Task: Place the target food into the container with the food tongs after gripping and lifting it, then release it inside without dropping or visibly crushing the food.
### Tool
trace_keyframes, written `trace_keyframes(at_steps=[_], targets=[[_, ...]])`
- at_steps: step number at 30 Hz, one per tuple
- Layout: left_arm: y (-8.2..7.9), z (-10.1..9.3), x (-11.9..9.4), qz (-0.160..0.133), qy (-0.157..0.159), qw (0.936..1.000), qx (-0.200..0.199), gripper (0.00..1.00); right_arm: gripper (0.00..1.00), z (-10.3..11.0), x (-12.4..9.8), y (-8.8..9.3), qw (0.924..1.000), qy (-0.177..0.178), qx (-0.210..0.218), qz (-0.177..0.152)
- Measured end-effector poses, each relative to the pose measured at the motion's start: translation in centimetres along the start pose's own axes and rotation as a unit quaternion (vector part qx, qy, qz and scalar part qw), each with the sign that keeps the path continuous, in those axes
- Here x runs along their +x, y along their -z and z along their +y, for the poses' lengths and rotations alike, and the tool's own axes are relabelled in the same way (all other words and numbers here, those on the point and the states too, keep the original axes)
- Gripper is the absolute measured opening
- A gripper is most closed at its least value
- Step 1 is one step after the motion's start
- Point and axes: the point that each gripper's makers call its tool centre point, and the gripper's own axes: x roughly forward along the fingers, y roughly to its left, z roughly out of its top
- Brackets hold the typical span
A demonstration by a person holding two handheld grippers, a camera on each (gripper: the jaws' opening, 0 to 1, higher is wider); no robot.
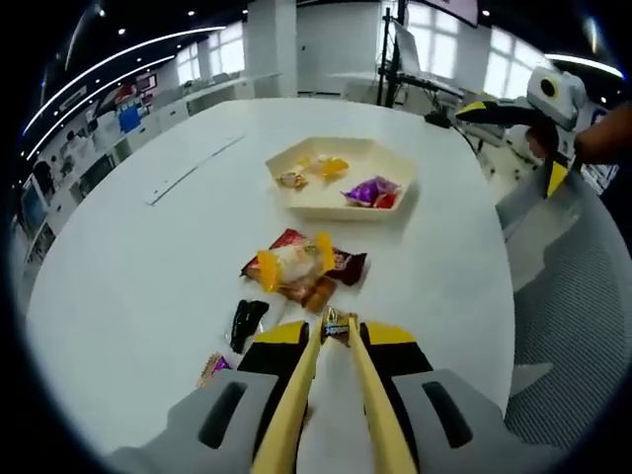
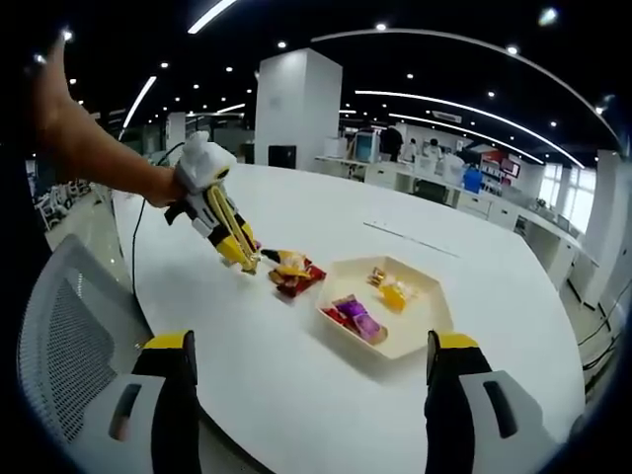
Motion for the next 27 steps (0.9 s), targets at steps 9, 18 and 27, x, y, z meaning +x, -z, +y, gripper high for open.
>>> trace_keyframes(at_steps=[9, 18, 27], targets=[[-2.9, 2.5, -2.5, -0.006, -0.005, 0.9998, 0.016, 0.17, 0.95, 0.0, 0.0, -0.1, 1.0000, 0.000, -0.003, -0.003], [-6.0, 4.7, -5.6, 0.001, -0.008, 0.9992, 0.040, 0.17, 0.94, 0.0, -0.1, -0.3, 1.0000, 0.000, -0.004, -0.008], [-8.3, 5.4, -7.1, -0.010, -0.015, 0.9987, 0.048, 0.17, 0.94, 0.0, -0.2, -0.4, 0.9999, 0.003, -0.006, -0.012]])
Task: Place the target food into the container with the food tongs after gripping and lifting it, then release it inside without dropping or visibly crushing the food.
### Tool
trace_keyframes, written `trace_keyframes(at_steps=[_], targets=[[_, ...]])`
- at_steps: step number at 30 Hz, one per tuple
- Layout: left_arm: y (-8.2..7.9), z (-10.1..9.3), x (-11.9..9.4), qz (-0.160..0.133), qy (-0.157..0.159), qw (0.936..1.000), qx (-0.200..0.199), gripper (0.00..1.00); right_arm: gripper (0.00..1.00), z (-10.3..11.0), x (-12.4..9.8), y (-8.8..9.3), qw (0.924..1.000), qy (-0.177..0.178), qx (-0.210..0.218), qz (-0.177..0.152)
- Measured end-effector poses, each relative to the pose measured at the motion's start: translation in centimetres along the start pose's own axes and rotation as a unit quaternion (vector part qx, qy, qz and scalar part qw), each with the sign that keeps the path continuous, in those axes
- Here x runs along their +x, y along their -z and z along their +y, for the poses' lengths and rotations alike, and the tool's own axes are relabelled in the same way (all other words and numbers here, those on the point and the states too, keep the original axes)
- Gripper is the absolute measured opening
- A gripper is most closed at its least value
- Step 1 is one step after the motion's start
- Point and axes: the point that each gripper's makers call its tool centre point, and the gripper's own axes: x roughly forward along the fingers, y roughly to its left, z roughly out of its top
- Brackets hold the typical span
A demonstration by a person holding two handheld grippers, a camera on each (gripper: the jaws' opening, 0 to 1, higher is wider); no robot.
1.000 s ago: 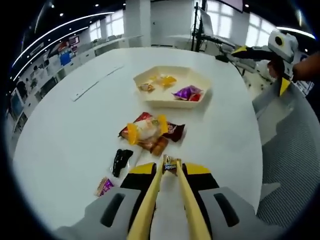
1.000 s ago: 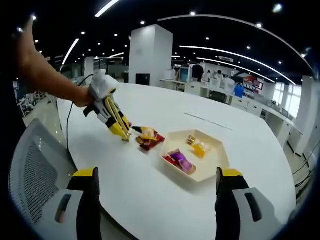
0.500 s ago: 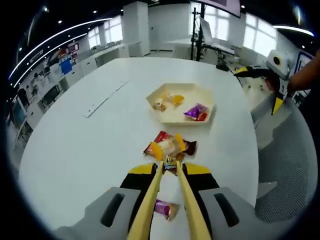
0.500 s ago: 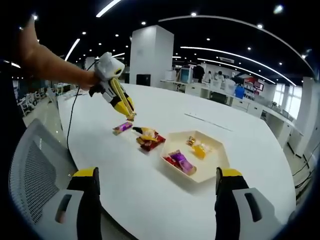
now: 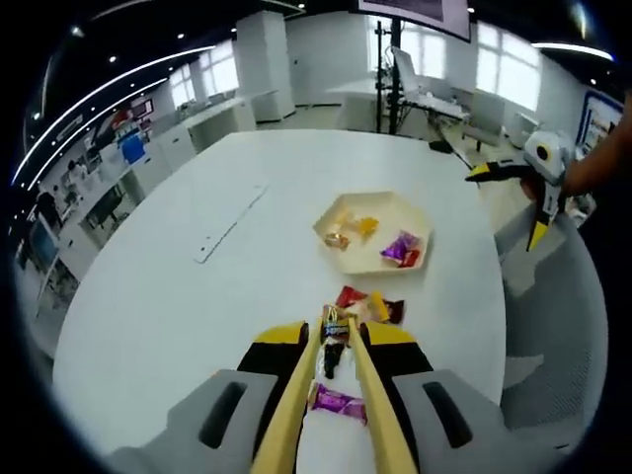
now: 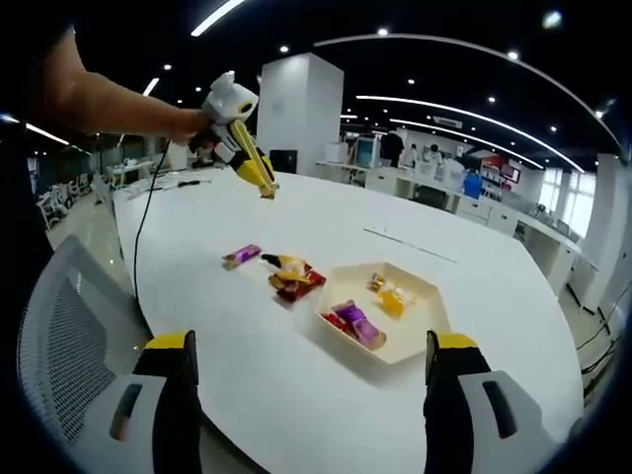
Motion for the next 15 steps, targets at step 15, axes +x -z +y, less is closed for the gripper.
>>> trace_keyframes(at_steps=[15], targets=[[-0.88, -0.44, 0.34, -0.001, 0.003, 1.0000, 0.006, 0.17, 0.93, 0.04, 0.05, 0.09, 1.0000, -0.003, 0.001, 0.001]])
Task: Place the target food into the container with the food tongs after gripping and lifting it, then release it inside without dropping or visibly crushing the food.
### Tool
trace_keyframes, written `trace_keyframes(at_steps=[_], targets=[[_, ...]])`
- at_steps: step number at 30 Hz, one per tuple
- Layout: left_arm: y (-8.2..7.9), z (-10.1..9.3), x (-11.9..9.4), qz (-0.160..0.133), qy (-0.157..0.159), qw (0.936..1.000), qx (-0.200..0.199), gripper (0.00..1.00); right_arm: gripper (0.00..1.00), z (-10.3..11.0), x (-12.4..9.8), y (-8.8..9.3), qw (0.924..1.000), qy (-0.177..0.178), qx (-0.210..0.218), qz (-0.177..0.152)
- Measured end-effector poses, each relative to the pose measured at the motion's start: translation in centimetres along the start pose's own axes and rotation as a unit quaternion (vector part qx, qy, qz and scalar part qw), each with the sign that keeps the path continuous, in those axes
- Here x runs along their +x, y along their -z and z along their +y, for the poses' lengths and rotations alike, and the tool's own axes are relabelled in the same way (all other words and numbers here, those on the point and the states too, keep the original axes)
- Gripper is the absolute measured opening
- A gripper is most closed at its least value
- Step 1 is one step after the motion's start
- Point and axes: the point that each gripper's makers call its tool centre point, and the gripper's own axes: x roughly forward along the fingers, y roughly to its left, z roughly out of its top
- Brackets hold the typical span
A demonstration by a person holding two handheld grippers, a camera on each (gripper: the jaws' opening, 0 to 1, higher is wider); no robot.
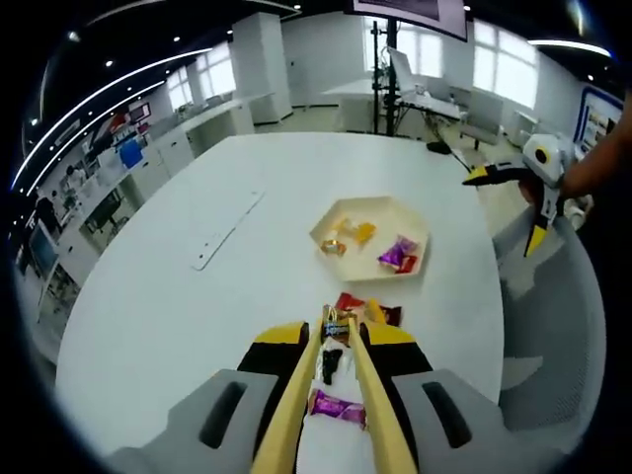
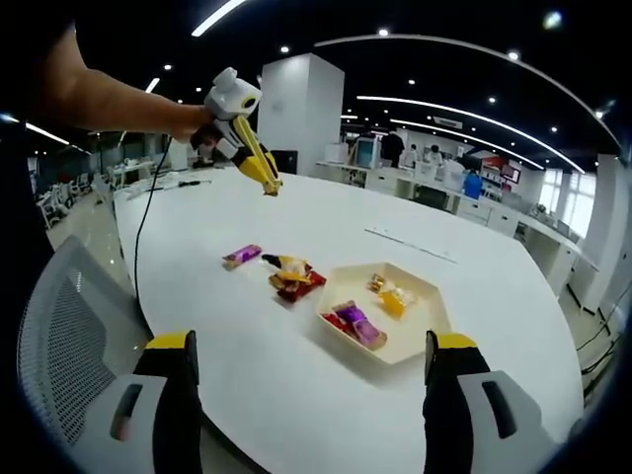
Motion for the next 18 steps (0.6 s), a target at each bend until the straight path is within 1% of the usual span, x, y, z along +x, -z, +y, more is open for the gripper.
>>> trace_keyframes(at_steps=[7, 11, 18], targets=[[-0.9, -0.4, 0.7, -0.003, 0.002, 1.0000, 0.005, 0.17, 0.93, -0.1, -0.1, -0.1, 1.0000, 0.002, 0.001, -0.003], [-1.7, -0.4, 1.2, -0.006, 0.001, 0.9999, 0.011, 0.17, 0.93, -0.1, -0.1, -0.2, 1.0000, 0.002, 0.001, -0.005], [-2.8, -0.8, 2.4, -0.007, 0.009, 0.9998, 0.019, 0.17, 0.93, -0.2, -0.1, -0.2, 1.0000, 0.004, 0.001, -0.006]])
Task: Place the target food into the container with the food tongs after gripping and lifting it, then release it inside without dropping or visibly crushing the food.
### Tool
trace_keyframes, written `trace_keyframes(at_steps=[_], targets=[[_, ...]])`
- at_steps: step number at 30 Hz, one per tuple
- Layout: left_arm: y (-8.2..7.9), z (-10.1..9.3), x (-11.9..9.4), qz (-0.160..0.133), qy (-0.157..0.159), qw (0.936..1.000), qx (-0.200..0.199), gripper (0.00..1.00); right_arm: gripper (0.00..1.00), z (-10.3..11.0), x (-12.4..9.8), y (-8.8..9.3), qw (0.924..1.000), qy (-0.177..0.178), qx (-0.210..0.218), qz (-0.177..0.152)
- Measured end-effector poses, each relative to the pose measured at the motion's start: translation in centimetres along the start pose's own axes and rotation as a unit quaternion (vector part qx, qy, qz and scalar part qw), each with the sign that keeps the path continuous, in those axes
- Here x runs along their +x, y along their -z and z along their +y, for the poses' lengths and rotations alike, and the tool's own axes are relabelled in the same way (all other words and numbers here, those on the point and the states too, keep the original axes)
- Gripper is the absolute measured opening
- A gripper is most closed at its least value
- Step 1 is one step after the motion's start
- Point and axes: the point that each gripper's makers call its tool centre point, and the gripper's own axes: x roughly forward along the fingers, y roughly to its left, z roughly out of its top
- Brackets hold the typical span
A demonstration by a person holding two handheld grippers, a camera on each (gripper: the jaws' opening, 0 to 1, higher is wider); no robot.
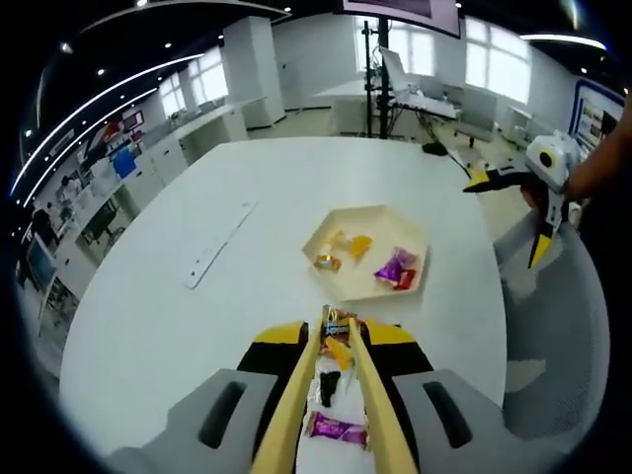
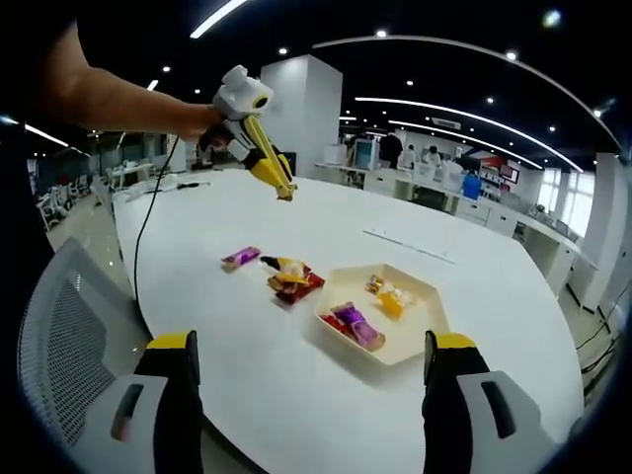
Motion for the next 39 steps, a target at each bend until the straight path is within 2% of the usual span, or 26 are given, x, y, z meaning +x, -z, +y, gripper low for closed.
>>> trace_keyframes(at_steps=[13, 26, 30, 39], targets=[[-2.9, -1.0, 2.8, -0.005, 0.014, 0.9998, 0.015, 0.18, 0.92, -0.2, -0.1, -0.1, 1.0000, 0.004, 0.002, -0.002], [-6.5, -2.5, 5.8, -0.014, 0.033, 0.9987, 0.036, 0.18, 0.92, -0.6, -0.3, -0.4, 0.9998, 0.014, 0.008, -0.012], [-7.7, -2.5, 7.1, -0.015, 0.037, 0.9985, 0.039, 0.17, 0.92, -0.6, -0.3, -0.4, 0.9998, 0.014, 0.008, -0.012], [-10.1, -3.0, 9.6, -0.024, 0.047, 0.9983, 0.025, 0.17, 0.91, -0.8, -0.4, -0.5, 0.9997, 0.017, 0.010, -0.013]])
